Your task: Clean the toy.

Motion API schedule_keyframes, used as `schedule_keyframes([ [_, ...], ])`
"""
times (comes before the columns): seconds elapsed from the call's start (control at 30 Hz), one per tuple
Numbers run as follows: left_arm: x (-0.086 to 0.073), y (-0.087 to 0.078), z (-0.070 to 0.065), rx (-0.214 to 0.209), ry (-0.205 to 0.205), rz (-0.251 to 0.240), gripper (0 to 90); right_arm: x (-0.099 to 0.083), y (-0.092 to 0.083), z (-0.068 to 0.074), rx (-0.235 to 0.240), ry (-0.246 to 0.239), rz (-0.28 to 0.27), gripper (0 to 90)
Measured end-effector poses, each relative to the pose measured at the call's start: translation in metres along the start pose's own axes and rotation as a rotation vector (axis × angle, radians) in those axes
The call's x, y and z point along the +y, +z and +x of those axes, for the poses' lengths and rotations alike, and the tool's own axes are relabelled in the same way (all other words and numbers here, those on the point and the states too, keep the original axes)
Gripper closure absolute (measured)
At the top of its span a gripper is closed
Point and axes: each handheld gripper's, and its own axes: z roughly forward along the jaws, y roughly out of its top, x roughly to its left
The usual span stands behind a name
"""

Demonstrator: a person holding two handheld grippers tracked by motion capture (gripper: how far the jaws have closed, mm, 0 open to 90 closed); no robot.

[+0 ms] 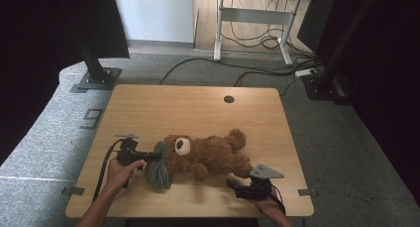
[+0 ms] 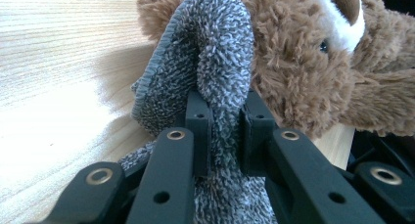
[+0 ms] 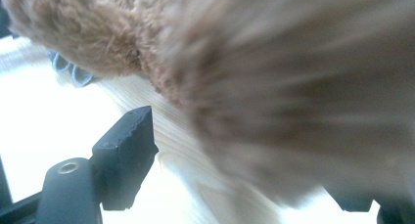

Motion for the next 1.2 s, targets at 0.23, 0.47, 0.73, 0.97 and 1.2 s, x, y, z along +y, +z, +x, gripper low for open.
schedule_keyframes([
  [0.23, 0.001, -0.002, -0.001, 0.005, 0.003, -0.012, 77.3, 0.0, -0.029, -0.012, -0.033, 0.056, -0.083, 21.5],
  [0.47, 0.001, -0.003, -0.003, 0.014, 0.008, -0.02, 78.0, 0.019, -0.043, -0.016, -0.061, 0.03, -0.151, 21.3],
  [0.73, 0.0, -0.003, -0.002, 0.015, 0.01, -0.017, 78.1, 0.041, -0.052, -0.024, -0.086, 0.018, -0.194, 21.1],
  [0.97, 0.0, -0.003, -0.002, 0.017, 0.007, -0.017, 78.0, 0.071, -0.025, -0.019, -0.056, -0.036, -0.154, 22.1],
  [1.2, -0.003, -0.004, 0.0, 0.021, 0.001, -0.017, 78.0, 0.079, 0.014, -0.015, -0.031, -0.033, -0.081, 25.0],
])
